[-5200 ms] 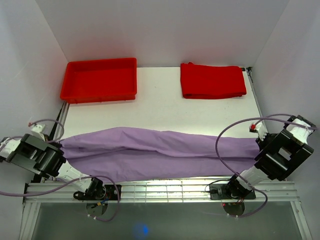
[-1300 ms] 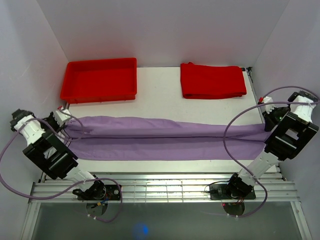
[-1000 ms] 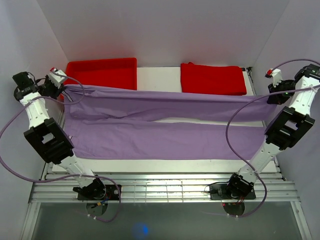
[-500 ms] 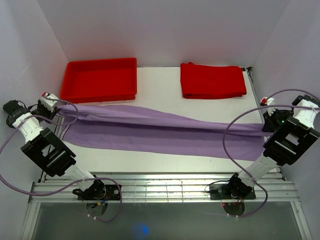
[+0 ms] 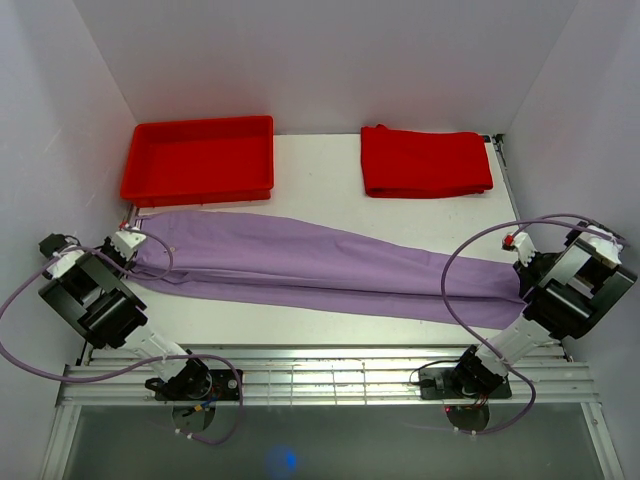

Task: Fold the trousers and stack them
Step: Fold the trousers

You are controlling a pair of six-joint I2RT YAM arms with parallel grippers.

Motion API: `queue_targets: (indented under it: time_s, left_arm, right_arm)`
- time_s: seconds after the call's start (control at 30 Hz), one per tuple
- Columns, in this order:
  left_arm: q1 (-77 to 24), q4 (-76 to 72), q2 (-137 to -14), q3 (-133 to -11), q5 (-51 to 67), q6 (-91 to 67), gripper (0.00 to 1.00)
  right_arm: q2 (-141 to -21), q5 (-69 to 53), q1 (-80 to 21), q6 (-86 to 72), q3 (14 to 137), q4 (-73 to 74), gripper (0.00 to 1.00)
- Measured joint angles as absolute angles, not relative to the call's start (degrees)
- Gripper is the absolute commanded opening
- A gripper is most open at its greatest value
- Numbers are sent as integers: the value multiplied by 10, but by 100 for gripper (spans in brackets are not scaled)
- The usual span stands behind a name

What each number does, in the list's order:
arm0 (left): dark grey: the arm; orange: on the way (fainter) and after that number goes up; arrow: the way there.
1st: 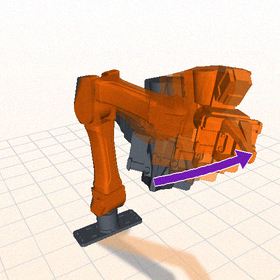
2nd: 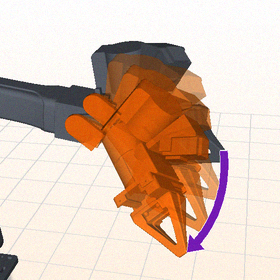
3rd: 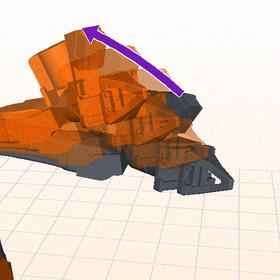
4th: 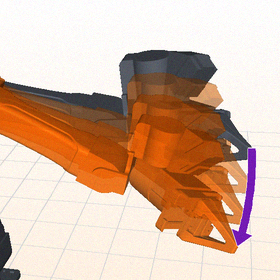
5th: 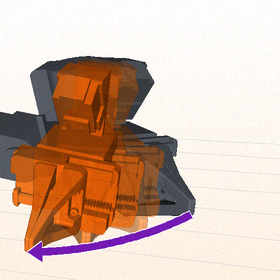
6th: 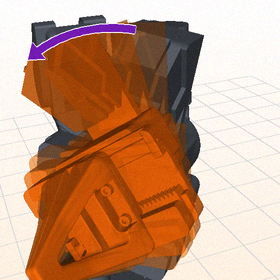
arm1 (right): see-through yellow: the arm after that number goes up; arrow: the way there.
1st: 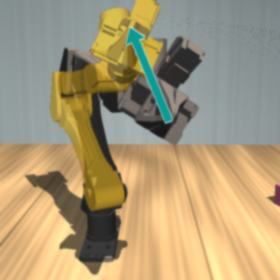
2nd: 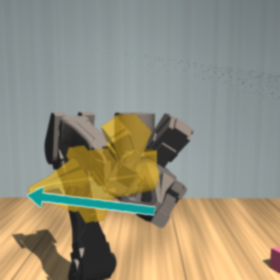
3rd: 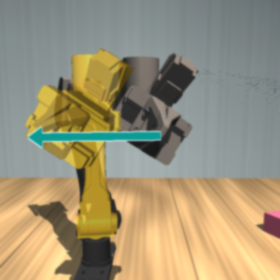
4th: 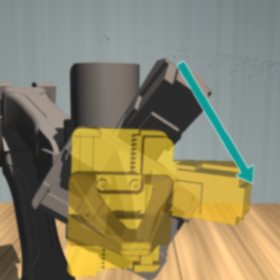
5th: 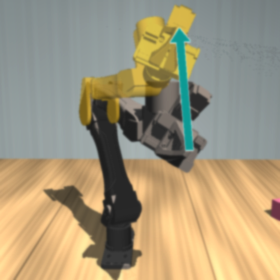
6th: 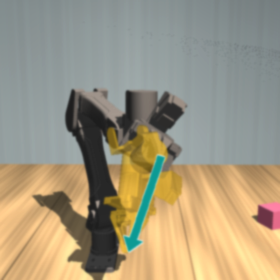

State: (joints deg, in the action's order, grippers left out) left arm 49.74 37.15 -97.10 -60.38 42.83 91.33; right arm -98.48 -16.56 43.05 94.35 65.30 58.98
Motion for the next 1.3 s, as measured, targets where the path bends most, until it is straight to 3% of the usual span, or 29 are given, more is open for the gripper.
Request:
queue_targets:
  time_s: [0.03,0.1,0.13,0.17,0.23,0.37,0.53,0.73,0.93,1.07,1.3]
  left_arm:
    - [497,371,-971,-604,429,914,0]
    - [497,380,-971,-610,429,922,0]
    - [497,390,-971,-615,429,928,6]
    - [497,403,-971,-625,425,940,19]
    - [501,439,-973,-657,424,972,48]
    - [521,510,-971,-710,435,1033,67]
    - [544,584,-959,-722,456,1072,68]
    - [537,622,-959,-753,487,1032,66]
    - [469,515,-959,-704,448,913,61]
    - [416,453,-974,-646,381,843,53]
    - [415,413,-1028,-642,318,762,45]
  right_arm:
    - [-984,-166,430,945,653,590,8]
    - [-982,-164,430,946,653,590,38]
    - [-980,-154,430,948,653,588,49]
    - [-979,-143,431,952,653,583,65]
    - [-974,-131,433,963,654,578,67]
    - [-952,-112,438,972,662,576,93]
    - [-950,-126,438,974,740,624,91]
    - [-950,-160,424,925,806,668,70]
    - [-942,-162,360,838,690,640,62]
    - [-934,-145,321,791,603,591,57]
    - [-933,-76,311,738,540,508,46]
